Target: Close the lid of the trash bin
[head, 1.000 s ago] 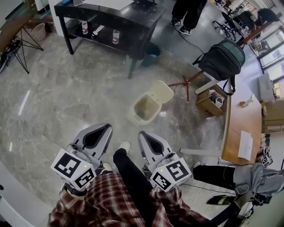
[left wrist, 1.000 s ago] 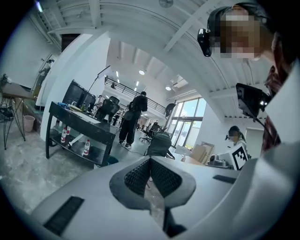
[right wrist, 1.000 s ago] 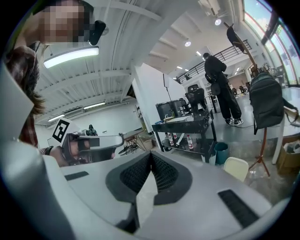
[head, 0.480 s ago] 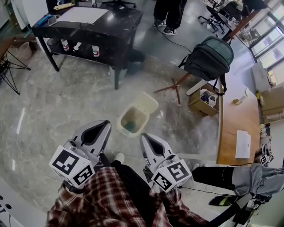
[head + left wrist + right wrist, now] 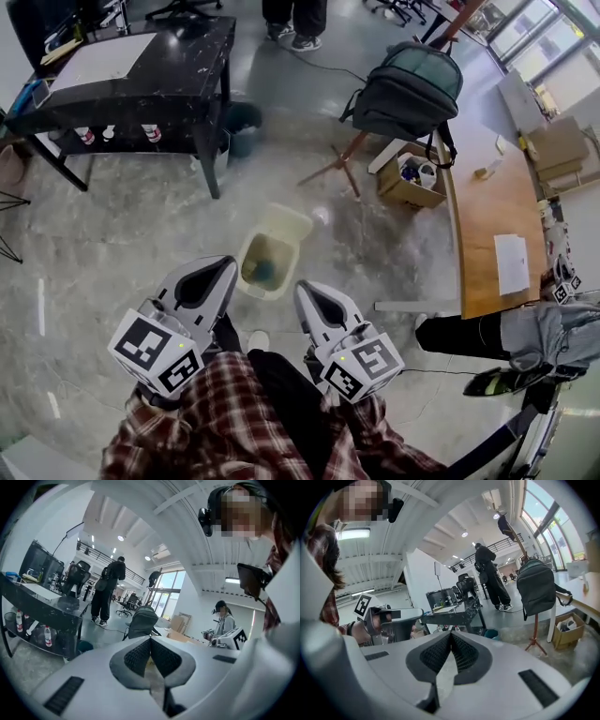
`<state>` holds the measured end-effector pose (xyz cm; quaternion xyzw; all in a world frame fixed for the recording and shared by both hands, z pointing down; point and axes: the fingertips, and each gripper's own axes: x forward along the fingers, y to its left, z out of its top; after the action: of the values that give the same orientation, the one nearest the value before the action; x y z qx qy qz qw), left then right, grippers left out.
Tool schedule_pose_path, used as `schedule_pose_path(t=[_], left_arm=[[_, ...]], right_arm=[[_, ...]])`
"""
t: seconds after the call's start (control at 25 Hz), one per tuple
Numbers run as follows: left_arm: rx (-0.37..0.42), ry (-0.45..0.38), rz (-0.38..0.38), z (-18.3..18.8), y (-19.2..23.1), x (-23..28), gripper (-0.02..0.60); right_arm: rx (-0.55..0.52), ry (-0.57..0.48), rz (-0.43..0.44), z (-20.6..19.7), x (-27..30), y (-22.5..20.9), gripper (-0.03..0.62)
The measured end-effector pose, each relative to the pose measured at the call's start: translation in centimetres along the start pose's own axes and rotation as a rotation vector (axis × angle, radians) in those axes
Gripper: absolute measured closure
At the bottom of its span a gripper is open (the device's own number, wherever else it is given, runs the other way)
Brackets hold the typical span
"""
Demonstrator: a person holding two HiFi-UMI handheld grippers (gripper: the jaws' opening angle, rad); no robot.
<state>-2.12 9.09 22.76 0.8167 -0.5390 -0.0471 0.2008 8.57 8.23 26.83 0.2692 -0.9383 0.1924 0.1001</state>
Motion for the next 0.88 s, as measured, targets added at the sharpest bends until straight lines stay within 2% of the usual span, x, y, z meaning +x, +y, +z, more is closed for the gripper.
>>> schedule_pose_path(t=[0.32, 0.52, 0.68, 0.88], left_arm=[[0.051, 0.111, -0.189, 2.2, 6.8, 5.4, 0.569], [0.043, 0.199, -0.298, 2.3, 10.1, 8.0, 0.569], [0.023, 0.269, -0.361, 0.4, 11.4, 10.2, 0.569], [-0.034, 0.324, -0.381, -3.2, 12.0, 12.8, 0.569]], right_arm=[[0.070, -0.048, -0.170, 2.5, 8.1, -2.1, 0.580], [0.089, -0.072, -0.290, 3.7, 11.7, -2.9, 0.580], [0.146, -0.028, -0.368, 1.6, 12.0, -3.9, 0.580], [0.220, 0.026, -0.434, -1.9, 11.2, -6.6, 0.580]])
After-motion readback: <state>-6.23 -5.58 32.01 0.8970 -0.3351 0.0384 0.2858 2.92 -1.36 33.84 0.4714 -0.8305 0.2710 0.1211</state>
